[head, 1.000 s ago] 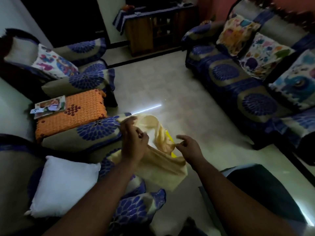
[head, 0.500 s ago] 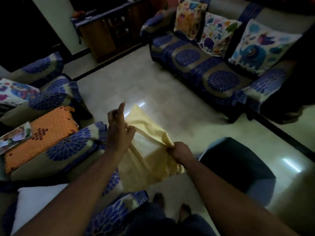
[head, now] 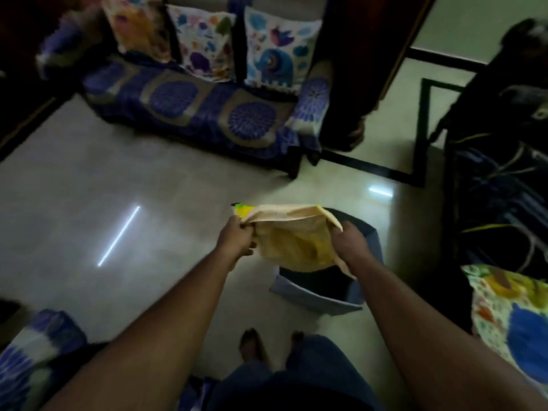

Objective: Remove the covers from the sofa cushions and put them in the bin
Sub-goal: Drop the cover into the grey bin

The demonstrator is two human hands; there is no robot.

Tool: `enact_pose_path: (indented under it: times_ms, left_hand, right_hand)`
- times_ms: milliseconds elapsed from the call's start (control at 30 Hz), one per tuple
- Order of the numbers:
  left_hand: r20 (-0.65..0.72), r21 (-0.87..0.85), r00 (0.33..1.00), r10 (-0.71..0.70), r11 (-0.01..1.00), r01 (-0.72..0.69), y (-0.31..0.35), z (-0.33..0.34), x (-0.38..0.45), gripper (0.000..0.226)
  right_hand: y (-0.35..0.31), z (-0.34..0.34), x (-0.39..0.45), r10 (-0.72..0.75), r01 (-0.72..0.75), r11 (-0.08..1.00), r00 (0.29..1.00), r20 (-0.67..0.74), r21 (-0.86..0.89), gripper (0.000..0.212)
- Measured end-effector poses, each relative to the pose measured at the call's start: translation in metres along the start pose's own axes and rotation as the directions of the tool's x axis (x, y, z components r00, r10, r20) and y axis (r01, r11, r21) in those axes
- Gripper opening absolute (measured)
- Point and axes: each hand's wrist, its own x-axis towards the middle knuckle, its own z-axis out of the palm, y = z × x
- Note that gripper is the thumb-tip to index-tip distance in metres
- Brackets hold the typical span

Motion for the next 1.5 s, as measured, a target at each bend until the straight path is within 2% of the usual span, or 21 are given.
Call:
enact_pose_path:
  times_ms: [100,200,333,533,700,800,900,1000,1167,1267,1367,1433,1500]
  left_hand:
    - [0.101,0.080,0.994,0.037,0.996,-0.045,-0.013,0.054,0.035,0.013]
    - [0.199,0.253,0.979,0.048,0.962,-0.099,-0.034,0.104,0.072,0.027]
    - [0.261,0.411,0.964,0.042,0.899,-0.150,-0.056,0.170,0.107,0.029]
    - [0.338,0.416,0.935,-0.109,0.908,-0.044,-0.118,0.246,0.169,0.025]
    - [0.367,0.440,0.915,-0.169,0.898,-0.011,-0.139,0.269,0.194,0.050]
    - [0.379,0.415,0.908,-0.180,0.910,0.007,-0.121,0.255,0.188,0.053]
    - [0.368,0.260,0.913,-0.174,0.962,0.079,-0.089,0.220,0.175,0.066]
    - [0.299,0.067,0.947,-0.119,0.992,0.104,-0.052,0.164,0.158,0.069]
    - [0.048,-0.210,0.999,0.010,0.978,0.001,0.017,0.026,0.121,0.062]
    - [-0.117,-0.338,0.992,0.039,0.938,-0.077,0.036,-0.079,0.097,0.061]
    - [-0.316,-0.419,0.947,0.063,0.886,-0.199,0.039,-0.193,0.069,0.058]
    - [-0.461,-0.437,0.885,0.068,0.851,-0.293,0.029,-0.276,0.046,0.060]
    - [-0.593,-0.431,0.803,0.057,0.820,-0.377,0.017,-0.358,0.016,0.072]
  right_hand:
    - [0.027,-0.005,0.009,0.050,-0.048,0.995,0.999,-0.019,0.087,0.026]
    - [0.068,-0.001,0.031,0.118,-0.117,0.990,0.993,-0.012,0.073,0.024]
    - [0.127,0.015,0.079,0.199,-0.199,0.980,0.980,-0.001,0.016,0.029]
    - [0.201,0.062,0.145,0.266,-0.265,0.964,0.962,0.056,-0.009,0.032]
    - [0.229,0.091,0.172,0.291,-0.286,0.956,0.951,0.102,-0.065,0.035]
    - [0.213,0.089,0.169,0.277,-0.273,0.961,0.953,0.120,-0.054,0.036]
    - [0.165,0.075,0.153,0.229,-0.241,0.964,0.967,0.111,0.110,0.034]
    - [0.091,0.065,0.135,0.179,-0.212,0.930,0.975,0.133,0.301,0.042]
    - [-0.059,0.076,0.108,0.023,-0.121,0.880,0.977,0.212,0.460,0.047]
    - [-0.166,0.109,0.084,-0.170,0.035,0.881,0.954,0.248,0.471,0.049]
    - [-0.282,0.160,0.047,-0.371,0.185,0.849,0.876,0.309,0.494,0.050]
    - [-0.359,0.206,0.011,-0.513,0.306,0.815,0.777,0.366,0.492,0.051]
    - [-0.433,0.256,-0.031,-0.621,0.391,0.764,0.662,0.420,0.513,0.050]
